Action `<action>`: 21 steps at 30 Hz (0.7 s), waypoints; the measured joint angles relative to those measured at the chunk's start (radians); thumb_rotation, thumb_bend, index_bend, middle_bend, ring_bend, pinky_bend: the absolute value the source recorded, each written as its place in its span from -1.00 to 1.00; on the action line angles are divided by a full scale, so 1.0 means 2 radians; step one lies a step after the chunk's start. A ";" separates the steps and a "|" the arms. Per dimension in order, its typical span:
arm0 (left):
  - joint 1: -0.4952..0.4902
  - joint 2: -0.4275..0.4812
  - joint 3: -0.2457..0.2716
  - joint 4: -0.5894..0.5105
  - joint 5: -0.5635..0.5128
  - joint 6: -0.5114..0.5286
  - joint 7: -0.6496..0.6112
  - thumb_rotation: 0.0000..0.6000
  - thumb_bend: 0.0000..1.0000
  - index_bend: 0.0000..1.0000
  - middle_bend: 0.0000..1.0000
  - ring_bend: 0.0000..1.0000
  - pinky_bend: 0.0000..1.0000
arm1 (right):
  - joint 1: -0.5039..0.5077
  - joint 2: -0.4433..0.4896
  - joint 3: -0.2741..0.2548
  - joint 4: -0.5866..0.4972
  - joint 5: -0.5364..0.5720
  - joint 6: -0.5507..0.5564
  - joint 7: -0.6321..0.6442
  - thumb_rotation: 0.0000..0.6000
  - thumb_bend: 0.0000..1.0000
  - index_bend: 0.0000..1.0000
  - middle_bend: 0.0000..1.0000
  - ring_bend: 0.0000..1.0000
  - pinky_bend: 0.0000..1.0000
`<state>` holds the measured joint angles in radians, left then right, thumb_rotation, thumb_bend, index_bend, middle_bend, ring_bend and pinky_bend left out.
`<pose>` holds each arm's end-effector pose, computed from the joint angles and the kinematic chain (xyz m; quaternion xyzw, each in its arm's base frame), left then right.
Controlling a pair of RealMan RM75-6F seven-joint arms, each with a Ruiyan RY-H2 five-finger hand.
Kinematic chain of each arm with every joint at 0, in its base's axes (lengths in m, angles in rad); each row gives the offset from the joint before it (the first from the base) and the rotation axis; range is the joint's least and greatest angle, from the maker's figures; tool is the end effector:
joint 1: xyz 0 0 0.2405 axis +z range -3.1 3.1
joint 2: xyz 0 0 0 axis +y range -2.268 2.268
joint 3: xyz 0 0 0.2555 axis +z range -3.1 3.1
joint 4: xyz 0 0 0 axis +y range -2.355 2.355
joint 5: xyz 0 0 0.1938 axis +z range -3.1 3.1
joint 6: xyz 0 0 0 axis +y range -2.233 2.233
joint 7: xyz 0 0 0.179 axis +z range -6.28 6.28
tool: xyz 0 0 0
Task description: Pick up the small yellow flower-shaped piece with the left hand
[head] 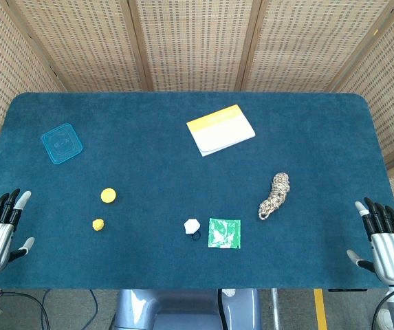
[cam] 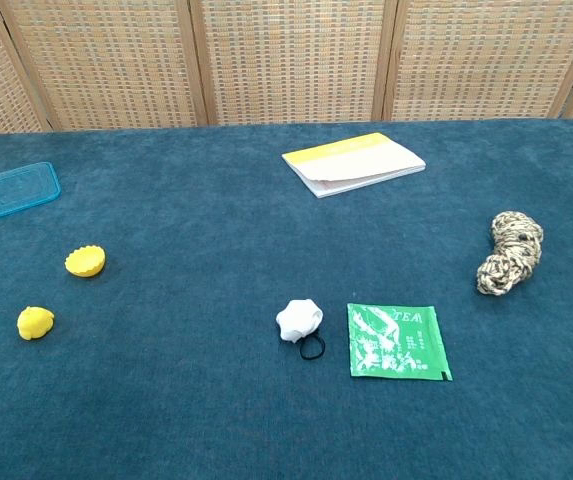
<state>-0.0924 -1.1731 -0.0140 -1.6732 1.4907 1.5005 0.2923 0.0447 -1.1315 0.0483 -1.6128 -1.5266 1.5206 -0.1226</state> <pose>-0.2903 0.2085 0.1485 -0.6328 -0.3393 -0.3294 0.6131 -0.3045 -0.2020 0.1733 0.6077 -0.3513 0.3596 0.6148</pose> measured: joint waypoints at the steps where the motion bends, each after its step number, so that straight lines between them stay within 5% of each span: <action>1: 0.000 0.000 0.000 0.000 0.001 0.000 0.000 1.00 -0.50 -1.00 -1.00 -1.00 -1.00 | 0.000 0.000 0.000 0.000 0.000 0.000 0.000 1.00 -1.00 -1.00 -1.00 -1.00 -1.00; 21: -0.003 0.000 0.000 -0.001 0.003 -0.011 -0.003 1.00 -0.51 -1.00 -1.00 -1.00 -1.00 | -0.002 0.003 0.002 0.002 0.006 -0.001 0.009 1.00 -1.00 -1.00 -1.00 -1.00 -1.00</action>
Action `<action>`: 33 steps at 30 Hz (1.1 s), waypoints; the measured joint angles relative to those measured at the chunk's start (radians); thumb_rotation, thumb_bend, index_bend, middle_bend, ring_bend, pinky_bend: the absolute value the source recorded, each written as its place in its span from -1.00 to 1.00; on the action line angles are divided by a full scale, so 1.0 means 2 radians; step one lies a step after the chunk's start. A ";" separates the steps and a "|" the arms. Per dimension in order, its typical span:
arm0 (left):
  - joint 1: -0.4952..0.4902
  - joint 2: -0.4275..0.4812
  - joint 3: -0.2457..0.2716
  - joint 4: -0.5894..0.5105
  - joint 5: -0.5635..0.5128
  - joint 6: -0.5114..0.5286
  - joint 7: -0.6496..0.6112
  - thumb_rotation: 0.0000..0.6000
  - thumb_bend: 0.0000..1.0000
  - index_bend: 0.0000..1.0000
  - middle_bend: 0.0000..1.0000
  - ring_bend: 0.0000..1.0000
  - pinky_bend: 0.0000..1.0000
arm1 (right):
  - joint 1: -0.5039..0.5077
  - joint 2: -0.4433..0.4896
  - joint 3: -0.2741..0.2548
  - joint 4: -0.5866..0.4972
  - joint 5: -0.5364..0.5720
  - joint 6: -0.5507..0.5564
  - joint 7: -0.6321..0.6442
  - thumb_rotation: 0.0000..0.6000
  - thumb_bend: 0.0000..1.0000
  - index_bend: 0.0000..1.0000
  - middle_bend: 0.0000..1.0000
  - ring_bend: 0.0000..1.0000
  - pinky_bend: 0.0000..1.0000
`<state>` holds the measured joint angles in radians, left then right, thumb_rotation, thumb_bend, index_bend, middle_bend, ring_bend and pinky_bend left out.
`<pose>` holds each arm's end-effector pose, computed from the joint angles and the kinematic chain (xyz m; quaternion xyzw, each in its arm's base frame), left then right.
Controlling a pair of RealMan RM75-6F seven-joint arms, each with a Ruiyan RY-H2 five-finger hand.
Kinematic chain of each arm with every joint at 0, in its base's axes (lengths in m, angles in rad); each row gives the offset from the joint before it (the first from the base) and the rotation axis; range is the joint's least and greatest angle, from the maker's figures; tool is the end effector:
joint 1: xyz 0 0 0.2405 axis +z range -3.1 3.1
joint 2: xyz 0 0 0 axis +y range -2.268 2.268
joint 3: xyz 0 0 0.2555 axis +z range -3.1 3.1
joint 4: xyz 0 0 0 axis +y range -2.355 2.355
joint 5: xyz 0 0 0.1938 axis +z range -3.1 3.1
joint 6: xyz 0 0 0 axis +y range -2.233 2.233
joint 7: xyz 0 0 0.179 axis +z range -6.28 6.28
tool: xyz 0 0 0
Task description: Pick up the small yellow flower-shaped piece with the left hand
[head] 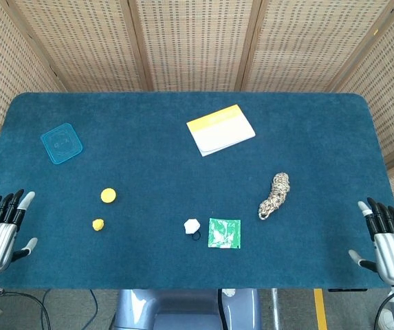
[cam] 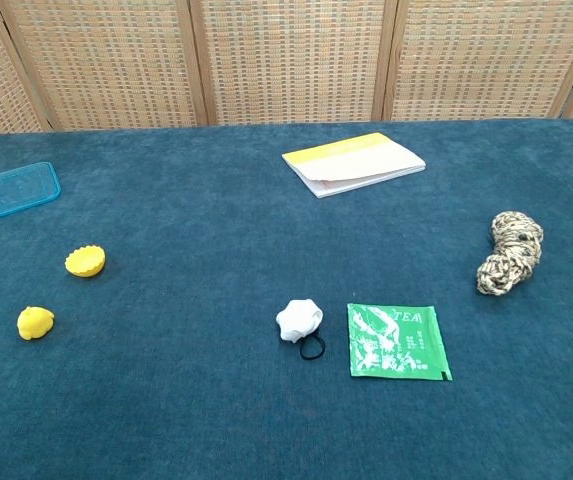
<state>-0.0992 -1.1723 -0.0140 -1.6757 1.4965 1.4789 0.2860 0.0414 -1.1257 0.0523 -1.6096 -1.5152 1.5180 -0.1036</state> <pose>-0.2886 0.2103 0.1446 -0.6395 -0.3434 -0.3297 0.6037 -0.3078 -0.2018 0.1764 0.6016 -0.3575 0.3600 0.6170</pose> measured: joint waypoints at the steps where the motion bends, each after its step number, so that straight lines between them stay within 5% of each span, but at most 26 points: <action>1: 0.000 0.000 0.000 0.000 0.000 -0.001 0.001 1.00 -0.51 -1.00 -1.00 -1.00 -1.00 | 0.000 0.000 0.001 0.001 0.001 0.000 0.000 1.00 -1.00 -1.00 -1.00 -1.00 -1.00; 15: -0.007 -0.001 0.002 -0.004 0.002 -0.016 0.000 1.00 -0.51 -1.00 -1.00 -1.00 -1.00 | 0.000 -0.002 0.003 -0.001 0.007 -0.003 -0.002 1.00 -1.00 -1.00 -1.00 -1.00 -1.00; 25: -0.050 -0.004 0.001 -0.004 0.001 -0.090 0.008 1.00 -0.48 -0.42 -1.00 -1.00 -1.00 | 0.001 -0.004 0.004 -0.002 0.009 -0.004 -0.006 1.00 -1.00 -1.00 -1.00 -1.00 -1.00; 33: -0.091 -0.026 -0.008 0.007 -0.020 -0.152 0.039 1.00 -0.47 -0.32 -1.00 -1.00 -1.00 | 0.002 -0.002 0.007 0.000 0.017 -0.009 0.004 1.00 -1.00 -1.00 -1.00 -1.00 -1.00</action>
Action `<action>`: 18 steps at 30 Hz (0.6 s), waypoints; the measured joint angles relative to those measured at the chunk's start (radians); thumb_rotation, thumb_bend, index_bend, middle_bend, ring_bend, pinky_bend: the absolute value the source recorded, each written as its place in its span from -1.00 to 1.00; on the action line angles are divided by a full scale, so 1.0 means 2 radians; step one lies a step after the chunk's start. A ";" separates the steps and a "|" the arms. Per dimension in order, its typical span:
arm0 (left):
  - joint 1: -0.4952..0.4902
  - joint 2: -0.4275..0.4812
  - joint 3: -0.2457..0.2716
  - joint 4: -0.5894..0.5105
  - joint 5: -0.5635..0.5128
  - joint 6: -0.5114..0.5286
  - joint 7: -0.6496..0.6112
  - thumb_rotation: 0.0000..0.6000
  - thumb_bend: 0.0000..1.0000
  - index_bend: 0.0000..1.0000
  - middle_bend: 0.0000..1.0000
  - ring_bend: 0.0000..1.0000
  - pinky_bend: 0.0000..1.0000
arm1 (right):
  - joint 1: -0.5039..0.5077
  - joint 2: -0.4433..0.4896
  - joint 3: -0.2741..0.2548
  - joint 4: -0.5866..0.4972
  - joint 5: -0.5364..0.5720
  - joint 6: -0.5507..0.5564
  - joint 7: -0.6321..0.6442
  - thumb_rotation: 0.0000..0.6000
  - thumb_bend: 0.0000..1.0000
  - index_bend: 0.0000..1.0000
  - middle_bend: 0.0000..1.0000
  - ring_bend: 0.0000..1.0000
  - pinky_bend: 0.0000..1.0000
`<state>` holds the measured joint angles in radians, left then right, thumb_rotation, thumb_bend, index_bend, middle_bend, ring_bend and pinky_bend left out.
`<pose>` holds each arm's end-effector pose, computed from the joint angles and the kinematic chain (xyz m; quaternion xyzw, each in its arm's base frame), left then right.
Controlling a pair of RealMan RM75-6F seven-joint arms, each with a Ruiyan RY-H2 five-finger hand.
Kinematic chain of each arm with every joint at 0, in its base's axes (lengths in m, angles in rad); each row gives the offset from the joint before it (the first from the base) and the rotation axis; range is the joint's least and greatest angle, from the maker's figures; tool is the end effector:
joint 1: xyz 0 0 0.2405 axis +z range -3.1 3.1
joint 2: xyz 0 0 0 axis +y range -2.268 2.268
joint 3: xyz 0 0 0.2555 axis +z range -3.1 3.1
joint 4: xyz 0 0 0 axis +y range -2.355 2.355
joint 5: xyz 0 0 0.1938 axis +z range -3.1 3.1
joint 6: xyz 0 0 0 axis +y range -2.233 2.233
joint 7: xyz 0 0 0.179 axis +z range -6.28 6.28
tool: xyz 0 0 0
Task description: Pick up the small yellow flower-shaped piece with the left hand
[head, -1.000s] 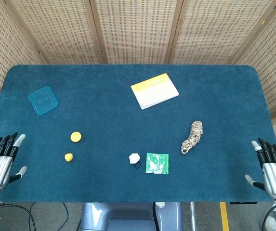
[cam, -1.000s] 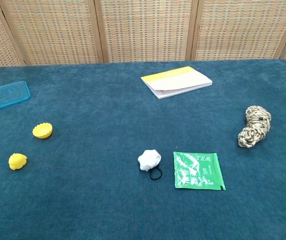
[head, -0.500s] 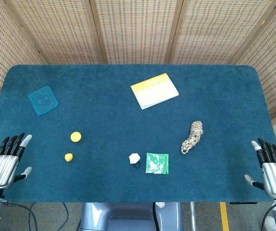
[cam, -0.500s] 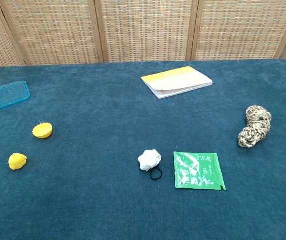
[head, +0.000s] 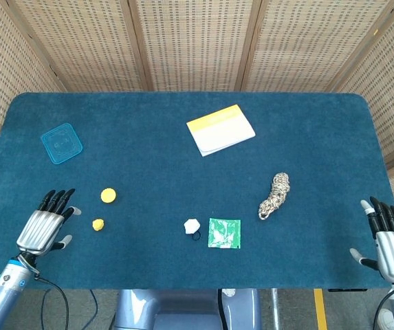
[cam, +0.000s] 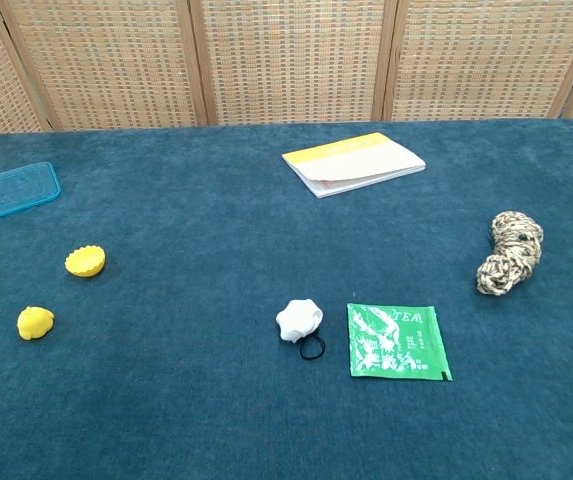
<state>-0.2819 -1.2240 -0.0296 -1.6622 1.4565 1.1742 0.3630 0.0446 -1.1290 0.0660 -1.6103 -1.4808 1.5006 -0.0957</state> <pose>-0.2627 0.2549 0.0824 -0.7383 -0.3400 -0.2850 0.5079 -0.3125 -0.2052 0.1772 0.5905 -0.3692 0.3574 0.6223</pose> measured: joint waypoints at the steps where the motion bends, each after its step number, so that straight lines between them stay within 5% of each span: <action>1: -0.004 -0.003 -0.001 0.002 -0.003 -0.006 0.003 1.00 -0.47 -0.32 -1.00 -1.00 -1.00 | 0.000 0.000 0.000 0.000 0.001 0.000 0.001 1.00 -1.00 -1.00 -1.00 -1.00 -1.00; 18: -0.057 -0.053 -0.006 0.043 -0.068 -0.083 0.074 1.00 -0.45 -0.31 -1.00 -1.00 -1.00 | 0.002 0.003 0.004 0.003 0.010 -0.009 0.016 1.00 -1.00 -1.00 -1.00 -1.00 -1.00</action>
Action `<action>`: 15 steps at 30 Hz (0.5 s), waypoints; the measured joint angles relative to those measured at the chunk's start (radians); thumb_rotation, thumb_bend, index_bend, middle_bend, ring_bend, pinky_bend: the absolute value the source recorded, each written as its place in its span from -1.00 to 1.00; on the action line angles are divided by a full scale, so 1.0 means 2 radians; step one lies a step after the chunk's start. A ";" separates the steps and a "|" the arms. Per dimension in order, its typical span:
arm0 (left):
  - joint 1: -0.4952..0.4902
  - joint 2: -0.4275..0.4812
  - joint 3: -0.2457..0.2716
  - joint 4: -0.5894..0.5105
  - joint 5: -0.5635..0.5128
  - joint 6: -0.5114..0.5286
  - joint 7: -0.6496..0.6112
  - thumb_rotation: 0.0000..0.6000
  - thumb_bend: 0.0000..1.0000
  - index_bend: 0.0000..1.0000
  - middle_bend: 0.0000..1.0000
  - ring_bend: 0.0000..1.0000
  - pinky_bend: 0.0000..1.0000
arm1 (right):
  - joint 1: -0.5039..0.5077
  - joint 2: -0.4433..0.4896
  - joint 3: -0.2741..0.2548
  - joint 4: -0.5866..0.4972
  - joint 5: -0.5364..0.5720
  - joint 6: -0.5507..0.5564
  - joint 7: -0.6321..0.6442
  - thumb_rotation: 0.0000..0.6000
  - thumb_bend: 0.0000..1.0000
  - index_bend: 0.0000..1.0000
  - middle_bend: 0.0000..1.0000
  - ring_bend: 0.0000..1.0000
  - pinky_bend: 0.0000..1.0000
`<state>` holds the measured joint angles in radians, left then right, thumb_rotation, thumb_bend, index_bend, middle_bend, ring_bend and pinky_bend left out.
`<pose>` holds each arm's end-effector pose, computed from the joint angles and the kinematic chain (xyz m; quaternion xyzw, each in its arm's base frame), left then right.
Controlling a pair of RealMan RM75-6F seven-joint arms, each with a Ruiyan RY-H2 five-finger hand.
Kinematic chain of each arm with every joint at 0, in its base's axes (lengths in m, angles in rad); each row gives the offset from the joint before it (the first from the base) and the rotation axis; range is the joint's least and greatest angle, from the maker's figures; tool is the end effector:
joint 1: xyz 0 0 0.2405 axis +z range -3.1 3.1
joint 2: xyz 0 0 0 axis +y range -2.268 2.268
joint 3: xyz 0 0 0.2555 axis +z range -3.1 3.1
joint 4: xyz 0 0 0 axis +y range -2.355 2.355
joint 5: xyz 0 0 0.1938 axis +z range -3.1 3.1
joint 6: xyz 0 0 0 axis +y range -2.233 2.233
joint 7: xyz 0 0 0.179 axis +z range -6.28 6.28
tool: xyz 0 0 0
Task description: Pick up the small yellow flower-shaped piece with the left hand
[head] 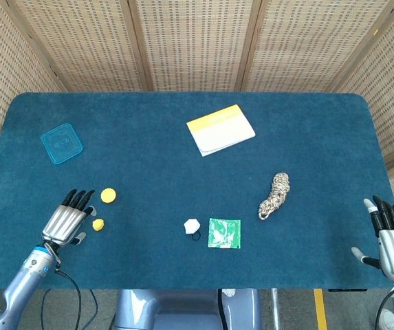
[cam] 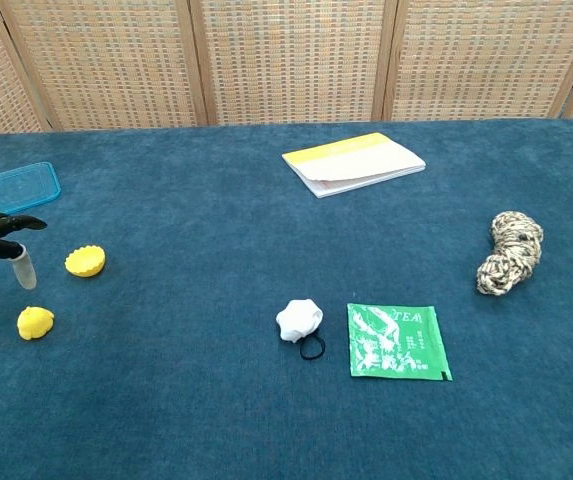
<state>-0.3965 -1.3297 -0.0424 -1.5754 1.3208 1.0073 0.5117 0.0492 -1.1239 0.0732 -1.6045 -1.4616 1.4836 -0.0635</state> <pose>-0.2622 0.2819 0.0352 -0.7833 -0.3233 -0.2186 0.4839 -0.3166 -0.2080 0.1792 0.5830 -0.3813 0.3597 0.6208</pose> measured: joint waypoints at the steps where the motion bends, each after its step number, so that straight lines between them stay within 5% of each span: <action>1: -0.002 -0.002 0.001 0.002 -0.002 -0.002 0.002 1.00 -0.45 -0.31 -1.00 -1.00 -1.00 | 0.000 0.000 0.000 0.000 0.000 -0.001 0.001 1.00 -1.00 -1.00 -1.00 -1.00 -1.00; 15: -0.022 -0.032 0.006 0.031 -0.033 -0.022 0.018 1.00 -0.44 -0.30 -1.00 -1.00 -1.00 | -0.001 0.005 0.004 0.003 0.005 0.000 0.024 1.00 -1.00 -1.00 -1.00 -1.00 -1.00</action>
<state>-0.4407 -1.3933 -0.0297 -1.5136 1.2538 0.9638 0.5487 0.0481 -1.1129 0.0812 -1.5978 -1.4518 1.4827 -0.0155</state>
